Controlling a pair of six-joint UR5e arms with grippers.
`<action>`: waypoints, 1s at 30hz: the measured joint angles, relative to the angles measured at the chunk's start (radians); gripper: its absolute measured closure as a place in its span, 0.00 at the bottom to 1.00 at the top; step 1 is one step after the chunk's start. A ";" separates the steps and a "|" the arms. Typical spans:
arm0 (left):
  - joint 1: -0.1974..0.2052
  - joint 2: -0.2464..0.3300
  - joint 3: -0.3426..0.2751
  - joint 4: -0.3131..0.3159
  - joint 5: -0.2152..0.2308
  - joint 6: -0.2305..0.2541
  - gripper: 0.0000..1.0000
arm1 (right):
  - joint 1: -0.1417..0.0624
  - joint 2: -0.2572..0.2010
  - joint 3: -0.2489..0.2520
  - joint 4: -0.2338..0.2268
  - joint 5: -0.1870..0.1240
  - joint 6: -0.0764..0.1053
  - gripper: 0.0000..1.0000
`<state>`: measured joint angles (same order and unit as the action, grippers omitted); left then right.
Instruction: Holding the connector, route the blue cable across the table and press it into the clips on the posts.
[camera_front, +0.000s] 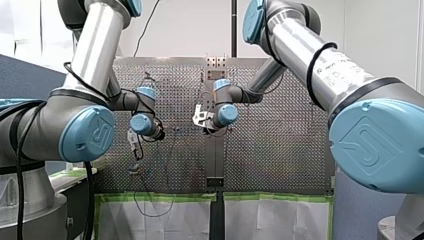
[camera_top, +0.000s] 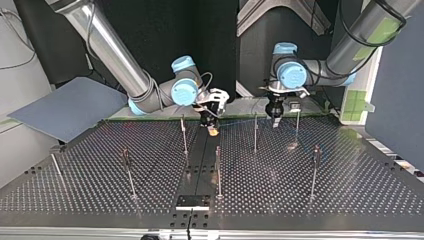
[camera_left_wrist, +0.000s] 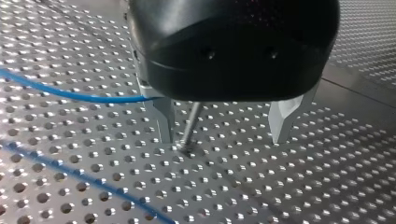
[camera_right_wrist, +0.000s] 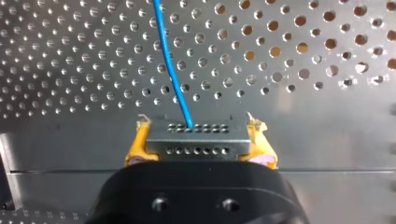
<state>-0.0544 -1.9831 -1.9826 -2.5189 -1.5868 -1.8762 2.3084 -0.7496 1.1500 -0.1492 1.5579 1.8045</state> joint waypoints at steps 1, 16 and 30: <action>-0.003 0.004 -0.003 -0.009 -0.009 0.009 0.00 | -0.002 0.000 0.000 0.000 -0.001 0.000 1.00; -0.086 0.128 -0.102 -0.112 -0.092 0.036 0.00 | -0.017 0.000 0.000 0.002 -0.024 -0.003 1.00; -0.203 0.178 -0.104 -0.001 -0.103 -0.047 0.00 | -0.025 0.000 0.000 0.002 -0.034 -0.005 1.00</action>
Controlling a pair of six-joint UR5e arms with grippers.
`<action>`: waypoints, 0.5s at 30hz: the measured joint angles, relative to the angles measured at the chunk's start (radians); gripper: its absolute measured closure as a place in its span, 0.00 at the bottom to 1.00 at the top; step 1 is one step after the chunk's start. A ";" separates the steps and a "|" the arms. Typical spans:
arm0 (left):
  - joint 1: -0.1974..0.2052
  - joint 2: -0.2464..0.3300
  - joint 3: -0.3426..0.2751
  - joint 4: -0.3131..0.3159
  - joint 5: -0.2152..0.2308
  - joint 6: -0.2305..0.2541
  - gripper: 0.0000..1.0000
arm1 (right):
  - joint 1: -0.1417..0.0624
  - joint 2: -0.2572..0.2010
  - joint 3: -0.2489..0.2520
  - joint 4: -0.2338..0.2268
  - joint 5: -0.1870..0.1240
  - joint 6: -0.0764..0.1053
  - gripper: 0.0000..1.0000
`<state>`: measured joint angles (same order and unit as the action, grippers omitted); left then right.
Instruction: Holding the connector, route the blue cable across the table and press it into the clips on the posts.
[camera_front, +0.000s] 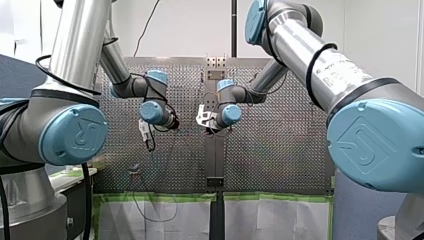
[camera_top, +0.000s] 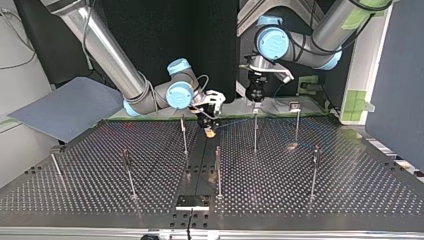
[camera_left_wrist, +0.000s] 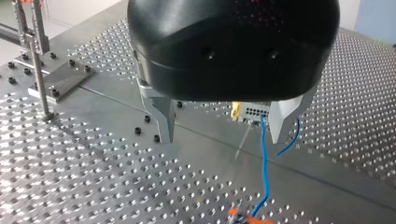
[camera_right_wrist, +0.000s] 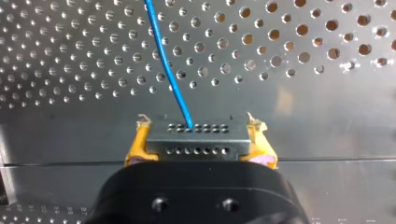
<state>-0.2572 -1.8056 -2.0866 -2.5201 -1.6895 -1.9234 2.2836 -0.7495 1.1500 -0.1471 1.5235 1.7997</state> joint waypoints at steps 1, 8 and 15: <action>-0.003 -0.007 0.002 0.003 0.005 -0.001 0.00 | 0.000 0.000 0.000 0.000 -0.002 0.000 1.00; -0.021 -0.067 0.046 0.019 0.017 -0.004 0.00 | -0.003 0.000 0.000 0.001 -0.011 0.000 1.00; -0.036 -0.136 0.113 -0.011 0.005 -0.020 0.00 | -0.006 0.000 0.000 0.001 -0.012 0.000 1.00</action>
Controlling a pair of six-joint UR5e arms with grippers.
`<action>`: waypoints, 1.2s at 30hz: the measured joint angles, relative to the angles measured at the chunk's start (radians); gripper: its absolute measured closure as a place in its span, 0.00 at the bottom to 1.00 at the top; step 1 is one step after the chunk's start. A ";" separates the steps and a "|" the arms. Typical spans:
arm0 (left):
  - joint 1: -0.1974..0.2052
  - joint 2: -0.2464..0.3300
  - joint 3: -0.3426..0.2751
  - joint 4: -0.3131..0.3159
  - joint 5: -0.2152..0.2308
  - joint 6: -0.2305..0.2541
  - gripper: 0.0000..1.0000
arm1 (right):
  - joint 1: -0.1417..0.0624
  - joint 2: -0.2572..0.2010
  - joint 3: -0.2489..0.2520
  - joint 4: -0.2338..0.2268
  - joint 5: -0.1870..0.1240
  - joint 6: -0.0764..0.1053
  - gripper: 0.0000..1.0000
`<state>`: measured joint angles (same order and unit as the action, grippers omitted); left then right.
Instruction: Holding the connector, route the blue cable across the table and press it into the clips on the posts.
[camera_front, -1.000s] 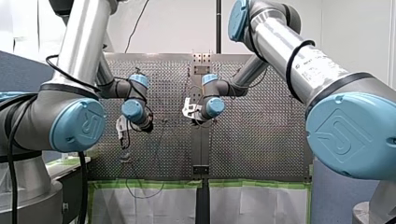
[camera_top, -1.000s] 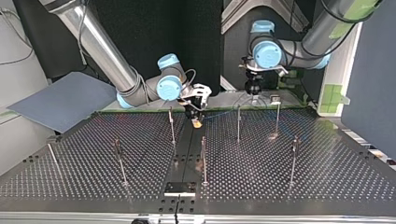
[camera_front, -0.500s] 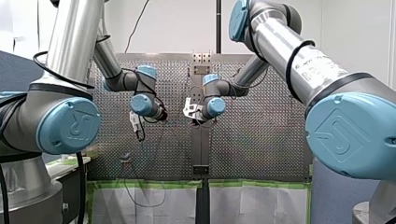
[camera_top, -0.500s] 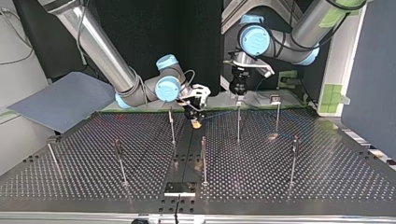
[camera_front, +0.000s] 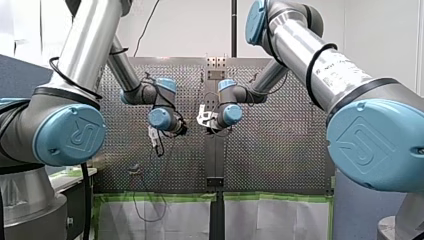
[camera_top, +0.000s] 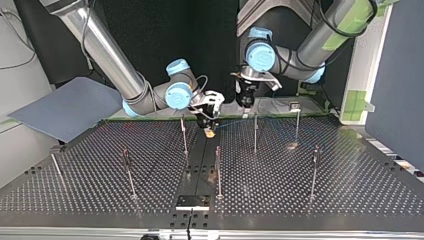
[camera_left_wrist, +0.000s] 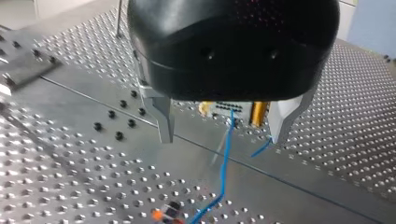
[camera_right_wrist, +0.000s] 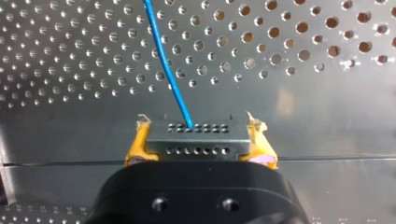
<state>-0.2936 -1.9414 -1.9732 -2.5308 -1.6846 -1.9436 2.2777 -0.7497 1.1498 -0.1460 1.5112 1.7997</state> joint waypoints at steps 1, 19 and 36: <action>-0.002 -0.009 0.009 -0.004 -0.001 0.000 0.00 | 0.000 0.000 0.000 0.000 0.000 0.000 1.00; -0.030 -0.130 0.177 -0.028 -0.035 -0.012 0.00 | -0.006 0.000 0.000 0.000 -0.001 0.000 1.00; -0.045 -0.221 0.250 -0.086 -0.126 0.020 1.00 | -0.017 -0.001 0.000 0.001 -0.005 0.000 1.00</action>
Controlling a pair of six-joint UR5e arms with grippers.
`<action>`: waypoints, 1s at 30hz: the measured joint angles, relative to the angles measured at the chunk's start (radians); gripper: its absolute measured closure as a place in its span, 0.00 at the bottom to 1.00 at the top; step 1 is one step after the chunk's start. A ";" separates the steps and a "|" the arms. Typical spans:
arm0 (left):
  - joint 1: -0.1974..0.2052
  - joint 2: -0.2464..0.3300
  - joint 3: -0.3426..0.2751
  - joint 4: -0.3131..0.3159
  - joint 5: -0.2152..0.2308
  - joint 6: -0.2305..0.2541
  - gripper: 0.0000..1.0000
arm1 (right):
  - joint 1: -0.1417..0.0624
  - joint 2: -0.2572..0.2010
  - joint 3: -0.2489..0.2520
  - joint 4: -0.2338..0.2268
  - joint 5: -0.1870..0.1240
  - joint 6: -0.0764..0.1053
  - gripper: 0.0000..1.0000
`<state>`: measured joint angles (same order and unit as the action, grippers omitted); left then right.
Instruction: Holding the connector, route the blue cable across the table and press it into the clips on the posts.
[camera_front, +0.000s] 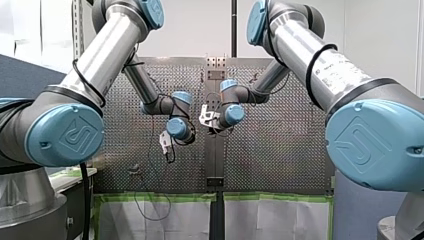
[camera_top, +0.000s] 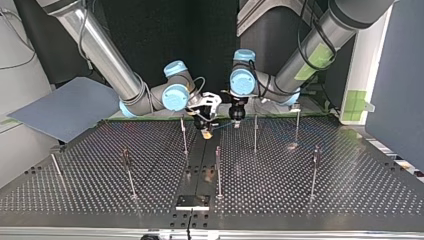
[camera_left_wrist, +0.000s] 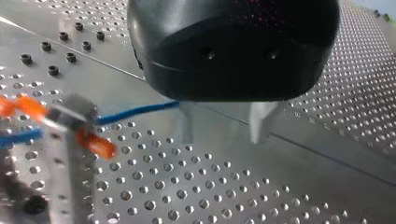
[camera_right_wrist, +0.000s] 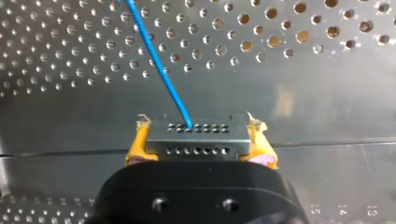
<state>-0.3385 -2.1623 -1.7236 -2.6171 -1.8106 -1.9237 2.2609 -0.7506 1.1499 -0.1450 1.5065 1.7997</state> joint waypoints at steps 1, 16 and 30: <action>-0.002 0.001 0.000 -0.001 -0.007 0.001 1.00 | -0.001 0.000 0.000 0.000 0.000 0.000 1.00; -0.028 0.122 -0.007 -0.075 -0.050 -0.029 1.00 | -0.008 -0.070 -0.001 0.059 -0.001 -0.006 1.00; -0.031 0.253 -0.031 -0.147 -0.052 -0.025 1.00 | -0.010 -0.200 0.062 0.143 -0.004 -0.007 1.00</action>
<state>-0.3700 -1.9090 -1.7542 -2.7644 -1.8623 -1.9486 2.2506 -0.9508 1.2117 -0.0019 1.5023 1.7930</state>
